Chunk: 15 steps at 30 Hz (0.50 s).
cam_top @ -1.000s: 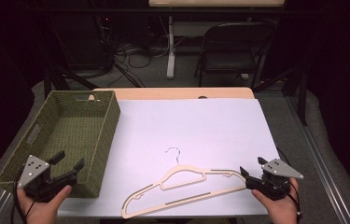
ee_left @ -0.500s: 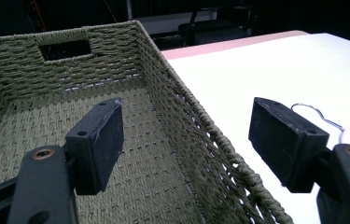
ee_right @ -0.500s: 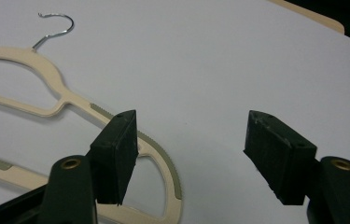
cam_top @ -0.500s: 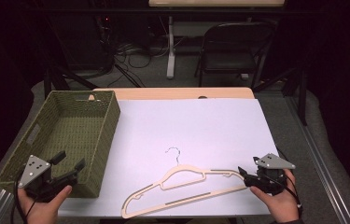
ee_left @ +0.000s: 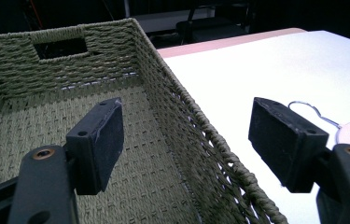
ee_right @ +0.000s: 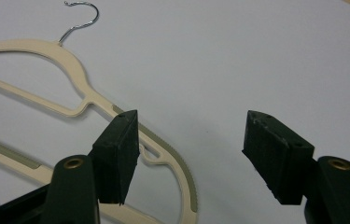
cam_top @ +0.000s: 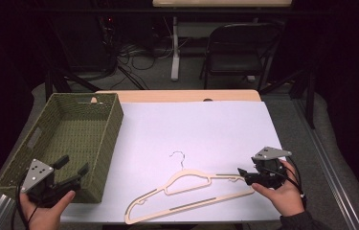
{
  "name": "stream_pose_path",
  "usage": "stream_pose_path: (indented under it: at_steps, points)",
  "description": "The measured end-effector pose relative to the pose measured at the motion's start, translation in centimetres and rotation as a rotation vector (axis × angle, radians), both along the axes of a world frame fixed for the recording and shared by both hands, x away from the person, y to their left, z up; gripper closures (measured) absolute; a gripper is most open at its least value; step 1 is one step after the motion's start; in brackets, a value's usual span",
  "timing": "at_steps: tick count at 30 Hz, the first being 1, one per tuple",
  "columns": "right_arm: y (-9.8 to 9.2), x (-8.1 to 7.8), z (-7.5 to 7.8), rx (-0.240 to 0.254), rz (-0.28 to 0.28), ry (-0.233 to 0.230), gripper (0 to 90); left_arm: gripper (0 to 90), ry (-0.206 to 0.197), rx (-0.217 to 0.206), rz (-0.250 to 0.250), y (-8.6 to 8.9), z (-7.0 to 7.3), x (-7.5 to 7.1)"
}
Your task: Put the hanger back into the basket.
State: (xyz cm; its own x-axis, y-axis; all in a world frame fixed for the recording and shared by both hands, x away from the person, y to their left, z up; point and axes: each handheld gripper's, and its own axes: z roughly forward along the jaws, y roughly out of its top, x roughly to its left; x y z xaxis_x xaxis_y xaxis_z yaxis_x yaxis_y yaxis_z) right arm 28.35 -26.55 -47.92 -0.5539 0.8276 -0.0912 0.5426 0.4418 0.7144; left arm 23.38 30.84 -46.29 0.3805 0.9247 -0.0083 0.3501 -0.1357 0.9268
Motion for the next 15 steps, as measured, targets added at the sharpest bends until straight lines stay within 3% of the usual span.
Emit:
stream_pose_path:
  at_steps: [9,15]
  points:
    - [1.1,1.0,0.3,-0.046,0.032,0.023,37.5,26.3,0.002,-0.002,-0.002,0.0,0.0,0.0]
    - [1.7,1.5,0.7,-0.076,0.080,0.064,42.1,26.4,0.003,0.001,-0.004,-0.1,0.0,0.0]
